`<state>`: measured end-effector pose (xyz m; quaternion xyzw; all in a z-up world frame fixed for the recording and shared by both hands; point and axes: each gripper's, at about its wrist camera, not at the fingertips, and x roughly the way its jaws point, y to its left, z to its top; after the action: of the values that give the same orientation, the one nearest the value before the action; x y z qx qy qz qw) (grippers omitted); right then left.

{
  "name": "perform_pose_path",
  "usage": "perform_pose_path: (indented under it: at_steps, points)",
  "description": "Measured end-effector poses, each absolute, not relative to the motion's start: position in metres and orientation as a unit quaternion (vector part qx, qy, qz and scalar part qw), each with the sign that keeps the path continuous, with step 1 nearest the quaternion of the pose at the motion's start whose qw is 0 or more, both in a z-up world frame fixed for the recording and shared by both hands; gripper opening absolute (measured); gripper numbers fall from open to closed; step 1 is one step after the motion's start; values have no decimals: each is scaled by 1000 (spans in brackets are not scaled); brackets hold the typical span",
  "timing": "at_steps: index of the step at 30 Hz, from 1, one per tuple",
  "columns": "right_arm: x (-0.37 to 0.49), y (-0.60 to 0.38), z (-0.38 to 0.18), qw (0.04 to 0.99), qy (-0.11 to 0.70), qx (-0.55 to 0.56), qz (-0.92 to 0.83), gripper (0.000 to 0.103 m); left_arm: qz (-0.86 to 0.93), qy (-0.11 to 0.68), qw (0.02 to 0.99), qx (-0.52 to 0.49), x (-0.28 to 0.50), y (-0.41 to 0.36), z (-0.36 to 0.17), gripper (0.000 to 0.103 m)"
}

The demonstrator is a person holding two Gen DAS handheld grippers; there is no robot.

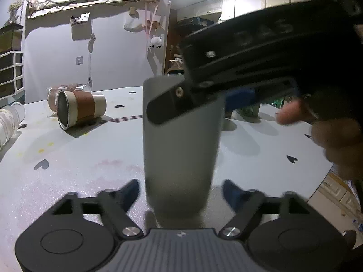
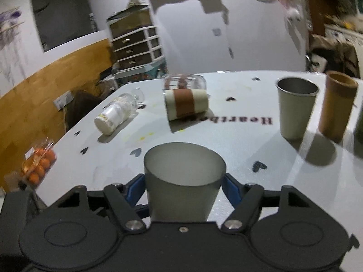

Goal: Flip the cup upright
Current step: 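Grasp the grey cup with the right gripper while the left gripper opens and releases it, then lower the grey cup rim-up onto the table beside the other cups with the right gripper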

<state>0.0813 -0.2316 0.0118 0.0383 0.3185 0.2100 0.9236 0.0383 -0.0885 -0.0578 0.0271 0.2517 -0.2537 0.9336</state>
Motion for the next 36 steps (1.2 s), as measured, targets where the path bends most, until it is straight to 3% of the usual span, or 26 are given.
perform_pose_path:
  at_steps: [2,11,18,30,32,33,36]
  points:
    - [87,-231,14,936,290,19,197,74,-252,243,936,26,35,-87,-56,94]
    - [165,-246,23,978,185,-13,96,74,-239,246,939,13,35,-77,-58,95]
    - [221,-234,2,979,190,-28,64,74,-235,247,940,10,38,-71,-60,95]
    - [237,-213,-20,979,181,-75,49,75,-224,247,943,2,39,-63,-61,95]
    - [237,-212,-20,979,183,-72,46,78,-222,246,944,1,39,-63,-61,95]
    - [238,-214,-20,979,186,-69,47,85,-221,246,944,1,39,-63,-61,95]
    - [235,-218,-14,979,190,-53,51,87,-218,243,945,0,40,-61,-59,95]
